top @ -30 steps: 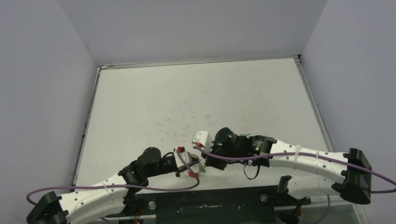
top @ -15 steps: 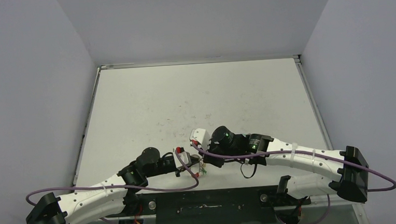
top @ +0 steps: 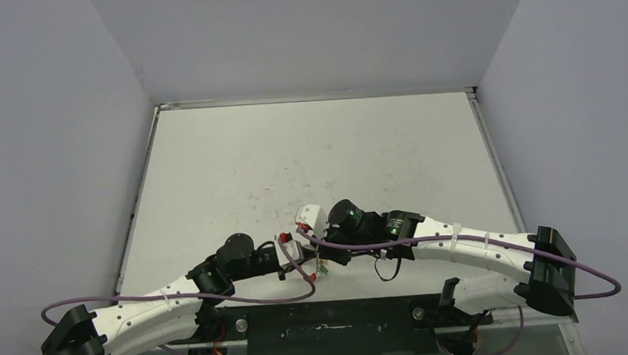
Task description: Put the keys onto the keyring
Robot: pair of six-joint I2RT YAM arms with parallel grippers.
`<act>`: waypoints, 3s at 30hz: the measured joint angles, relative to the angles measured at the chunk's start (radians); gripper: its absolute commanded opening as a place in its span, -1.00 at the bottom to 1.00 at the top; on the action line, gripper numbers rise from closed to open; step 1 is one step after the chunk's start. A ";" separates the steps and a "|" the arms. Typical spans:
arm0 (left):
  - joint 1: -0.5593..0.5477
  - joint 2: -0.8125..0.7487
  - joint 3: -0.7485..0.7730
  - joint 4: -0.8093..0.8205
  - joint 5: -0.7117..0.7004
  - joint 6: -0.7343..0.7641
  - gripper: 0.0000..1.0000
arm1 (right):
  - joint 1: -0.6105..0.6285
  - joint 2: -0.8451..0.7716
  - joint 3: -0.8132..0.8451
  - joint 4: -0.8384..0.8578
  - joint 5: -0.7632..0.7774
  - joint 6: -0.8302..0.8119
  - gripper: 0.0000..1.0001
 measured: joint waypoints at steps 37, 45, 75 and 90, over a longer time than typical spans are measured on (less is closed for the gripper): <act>0.000 0.001 0.000 -0.004 -0.005 0.000 -1.00 | 0.001 -0.022 0.000 0.004 -0.010 -0.019 -1.00; 0.000 -0.006 0.000 -0.009 -0.007 0.000 -1.00 | 0.006 -0.018 0.002 0.004 0.010 -0.011 -1.00; 0.000 -0.059 0.000 -0.026 -0.031 0.000 -1.00 | -0.021 -0.003 0.000 0.024 0.047 0.035 -0.19; 0.000 -0.154 -0.013 -0.085 -0.028 -0.007 -1.00 | -0.028 -0.398 -0.238 0.291 0.018 -0.085 0.15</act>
